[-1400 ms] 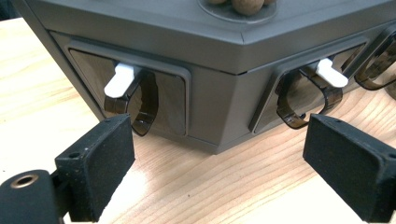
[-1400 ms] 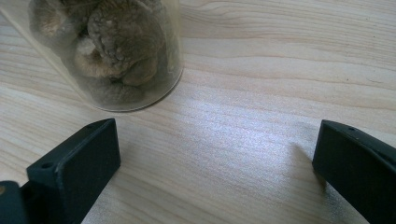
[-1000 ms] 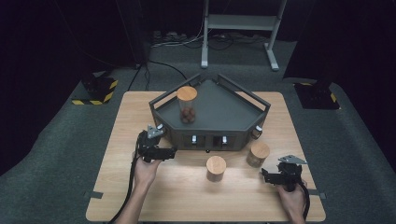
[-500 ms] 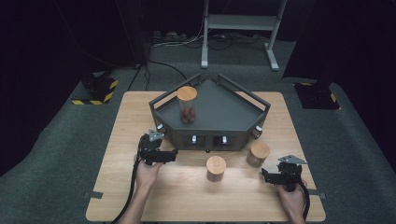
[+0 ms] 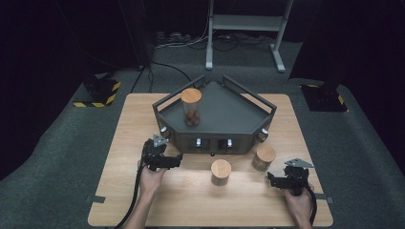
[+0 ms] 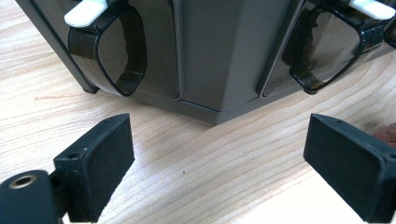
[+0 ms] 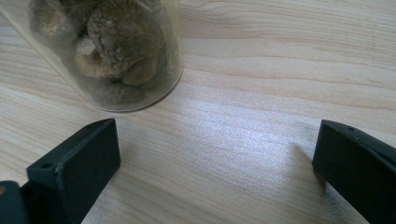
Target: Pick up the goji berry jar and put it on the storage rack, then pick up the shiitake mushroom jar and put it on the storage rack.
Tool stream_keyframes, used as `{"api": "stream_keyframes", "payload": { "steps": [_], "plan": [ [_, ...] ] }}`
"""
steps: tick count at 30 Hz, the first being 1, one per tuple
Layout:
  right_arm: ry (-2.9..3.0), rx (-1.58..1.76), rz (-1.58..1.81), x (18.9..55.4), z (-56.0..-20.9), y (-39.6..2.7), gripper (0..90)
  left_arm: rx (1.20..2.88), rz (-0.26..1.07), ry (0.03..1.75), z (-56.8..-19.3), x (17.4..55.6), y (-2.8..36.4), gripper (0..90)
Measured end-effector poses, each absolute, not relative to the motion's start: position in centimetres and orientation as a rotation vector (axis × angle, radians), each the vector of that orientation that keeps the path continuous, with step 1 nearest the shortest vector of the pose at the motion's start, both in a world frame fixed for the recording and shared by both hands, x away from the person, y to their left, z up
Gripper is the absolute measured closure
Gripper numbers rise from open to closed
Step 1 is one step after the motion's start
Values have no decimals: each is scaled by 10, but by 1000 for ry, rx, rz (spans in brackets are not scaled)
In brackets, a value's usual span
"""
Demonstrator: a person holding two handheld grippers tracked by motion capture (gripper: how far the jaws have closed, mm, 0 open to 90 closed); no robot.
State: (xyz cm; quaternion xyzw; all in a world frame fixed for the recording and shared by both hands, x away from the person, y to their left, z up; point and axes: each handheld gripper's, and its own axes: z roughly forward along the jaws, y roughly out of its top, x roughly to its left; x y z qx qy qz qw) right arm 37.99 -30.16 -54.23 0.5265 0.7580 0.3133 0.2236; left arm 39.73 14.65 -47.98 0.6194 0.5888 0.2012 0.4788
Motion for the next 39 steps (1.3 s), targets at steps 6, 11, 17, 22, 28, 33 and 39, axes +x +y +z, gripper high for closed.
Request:
{"api": "stream_keyframes", "payload": {
  "steps": [6, 11, 17, 22, 28, 33, 39],
  "plan": [
    [2093, 1454, 865, 380, -542, -302, 2, 1510, 485, 1445, -483, 398, 146, 83],
    [2093, 1454, 865, 380, -542, -302, 3, 1511, 491, 1454, -488, 398, 145, 83],
    [2093, 1456, 865, 380, -542, -302, 2, 1506, 487, 1467, -494, 398, 146, 82],
    [2093, 1455, 865, 380, -542, -302, 2, 1510, 486, 1474, -501, 399, 144, 81],
    [2093, 1457, 865, 380, -542, -302, 2, 1515, 475, 1480, -508, 401, 142, 80],
    [2093, 1453, 864, 380, -542, -302, 2, 1518, 469, 1488, -519, 405, 137, 79],
    [2094, 1454, 864, 380, -542, -302, 2, 1515, 472, 1491, -525, 406, 135, 78]
  ]
}}
